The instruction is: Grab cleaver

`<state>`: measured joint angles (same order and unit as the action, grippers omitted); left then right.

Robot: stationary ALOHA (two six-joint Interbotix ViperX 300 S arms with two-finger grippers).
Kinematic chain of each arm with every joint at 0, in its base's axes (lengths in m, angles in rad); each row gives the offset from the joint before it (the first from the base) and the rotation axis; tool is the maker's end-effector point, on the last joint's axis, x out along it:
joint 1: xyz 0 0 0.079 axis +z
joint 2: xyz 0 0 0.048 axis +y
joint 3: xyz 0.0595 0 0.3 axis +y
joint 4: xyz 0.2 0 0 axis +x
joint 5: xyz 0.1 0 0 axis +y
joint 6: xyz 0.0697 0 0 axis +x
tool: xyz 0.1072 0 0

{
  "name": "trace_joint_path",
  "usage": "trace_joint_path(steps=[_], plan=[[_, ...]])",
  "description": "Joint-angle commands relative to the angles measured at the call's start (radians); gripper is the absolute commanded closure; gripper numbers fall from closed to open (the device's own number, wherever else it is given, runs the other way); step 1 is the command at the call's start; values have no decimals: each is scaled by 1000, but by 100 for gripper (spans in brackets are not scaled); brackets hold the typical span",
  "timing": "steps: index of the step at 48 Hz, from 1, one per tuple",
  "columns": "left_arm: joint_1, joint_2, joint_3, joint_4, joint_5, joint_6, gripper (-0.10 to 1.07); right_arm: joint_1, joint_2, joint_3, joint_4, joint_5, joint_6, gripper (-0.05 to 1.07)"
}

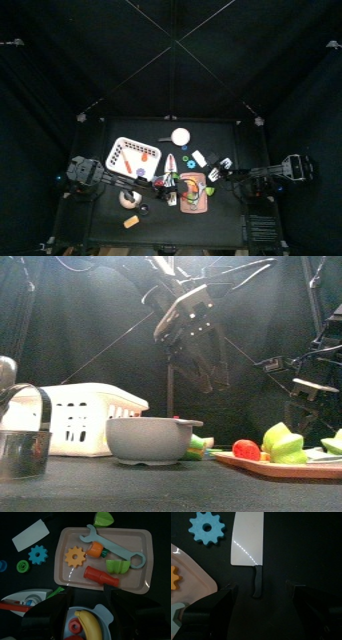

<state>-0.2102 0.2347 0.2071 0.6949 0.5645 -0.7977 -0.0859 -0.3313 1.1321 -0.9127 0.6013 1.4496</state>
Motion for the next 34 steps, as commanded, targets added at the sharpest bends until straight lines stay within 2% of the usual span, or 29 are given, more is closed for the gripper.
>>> trace_joint_path(steps=[1, 8, 23, 34], plan=[[6, -46, -3, 6, -17, -12, 14, -21, 6, -6, 0, -3, 0, -1], [9, -64, 20, 8, -58, -46, 14, -29, 29, -6, -3, -29, 0, -1], [43, -130, 123, 0, -307, -81, 14, -34, 67, -11, -2, -87, 0, -1], [64, -144, 156, -20, -426, -80, 14, -54, 77, -11, 0, -129, 0, 0]])
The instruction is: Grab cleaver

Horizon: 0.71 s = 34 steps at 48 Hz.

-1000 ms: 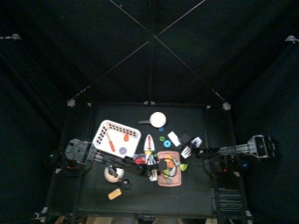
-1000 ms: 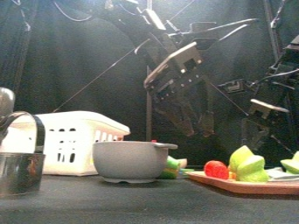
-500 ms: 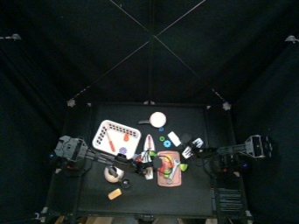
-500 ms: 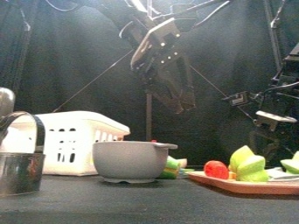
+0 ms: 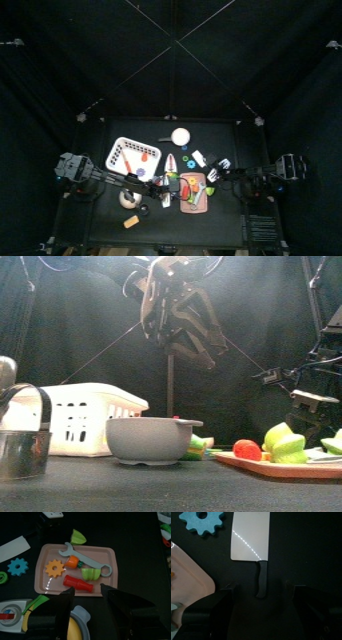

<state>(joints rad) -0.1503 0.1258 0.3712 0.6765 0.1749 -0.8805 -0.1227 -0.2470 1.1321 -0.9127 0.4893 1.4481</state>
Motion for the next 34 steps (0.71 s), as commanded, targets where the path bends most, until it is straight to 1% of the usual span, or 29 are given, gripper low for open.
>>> trace_joint_path(steps=[1, 11, 18, 26, 34], plan=[[5, -37, -6, -2, -44, 5, 14, -18, -8, -11, 0, -23, 3, 0], [9, -64, 23, 0, -124, 6, 14, -58, -6, 3, 5, -104, 3, 2], [21, -92, 66, -2, -204, 5, 14, -67, -6, 6, 6, -121, 2, 6], [43, -117, 126, -9, -337, 5, 14, -81, -2, 26, 6, -126, 3, 17], [75, -120, 190, -43, -460, 6, 14, -87, 0, 44, 9, -126, 3, 29]])
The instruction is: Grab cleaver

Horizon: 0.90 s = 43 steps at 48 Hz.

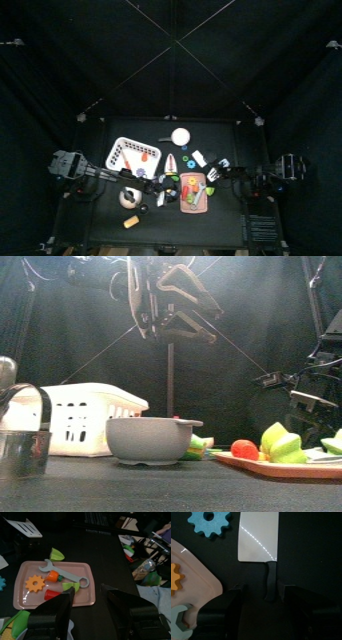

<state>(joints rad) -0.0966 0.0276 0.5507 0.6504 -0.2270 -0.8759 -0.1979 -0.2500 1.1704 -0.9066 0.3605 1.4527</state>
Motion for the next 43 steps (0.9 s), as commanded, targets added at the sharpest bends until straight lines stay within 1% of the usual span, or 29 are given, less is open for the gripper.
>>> trace_joint_path(steps=[1, 10, 16, 23, 28, 39, 43], plan=[[25, -21, 15, -23, -69, 2, 14, -12, 3, 8, 3, 3, -2, 31], [55, -21, 61, -100, -155, 6, 14, -14, -5, 5, -9, 20, -5, 47], [61, -20, 78, -133, -184, 6, 14, -12, -35, -8, -17, 75, -5, 52], [63, -21, 87, -149, -192, 9, 14, -6, -100, -21, -14, 164, -5, 52], [63, -20, 89, -149, -192, 9, 14, 8, -163, -21, -6, 218, -3, 52], [64, -17, 89, -158, -192, 9, 14, 46, -278, -3, 2, 235, -3, 52], [64, -15, 89, -166, -192, 9, 14, 57, -299, 2, 0, 235, -3, 52]])
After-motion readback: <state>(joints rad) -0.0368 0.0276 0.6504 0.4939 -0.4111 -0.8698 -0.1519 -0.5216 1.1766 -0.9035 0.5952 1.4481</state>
